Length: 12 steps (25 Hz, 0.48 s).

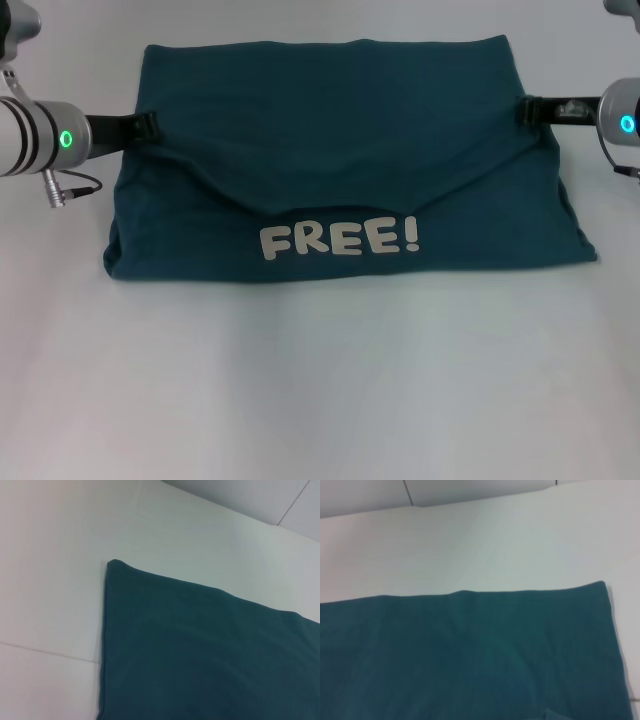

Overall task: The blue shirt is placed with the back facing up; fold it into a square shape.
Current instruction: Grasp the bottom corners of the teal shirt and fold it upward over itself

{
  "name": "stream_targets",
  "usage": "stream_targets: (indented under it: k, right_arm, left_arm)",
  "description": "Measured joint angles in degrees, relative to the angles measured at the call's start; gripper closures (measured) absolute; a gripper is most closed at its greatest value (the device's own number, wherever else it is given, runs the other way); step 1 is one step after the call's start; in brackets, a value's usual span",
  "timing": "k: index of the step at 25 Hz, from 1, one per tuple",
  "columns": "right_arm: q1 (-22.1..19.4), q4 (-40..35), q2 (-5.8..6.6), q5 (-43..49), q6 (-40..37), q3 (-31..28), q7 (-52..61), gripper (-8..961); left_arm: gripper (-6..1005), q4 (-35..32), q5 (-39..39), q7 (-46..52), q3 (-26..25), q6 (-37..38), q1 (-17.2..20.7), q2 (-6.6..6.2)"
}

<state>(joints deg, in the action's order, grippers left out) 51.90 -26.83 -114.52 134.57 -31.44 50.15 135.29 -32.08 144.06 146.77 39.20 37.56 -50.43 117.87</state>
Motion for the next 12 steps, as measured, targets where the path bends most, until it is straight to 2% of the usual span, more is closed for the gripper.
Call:
stream_targets:
  k: [7,12]
  right_arm:
    - [0.79,0.12,0.29,-0.01,0.17,0.31,0.06,763]
    - [0.81,0.81,0.60,0.00,-0.86,0.59,0.09,755]
  left_arm:
    - [977,0.09,0.00,-0.37,0.03,-0.04,-0.22,0.03]
    - [976,0.44,0.01,-0.34,2.15,0.13,-0.35,0.07]
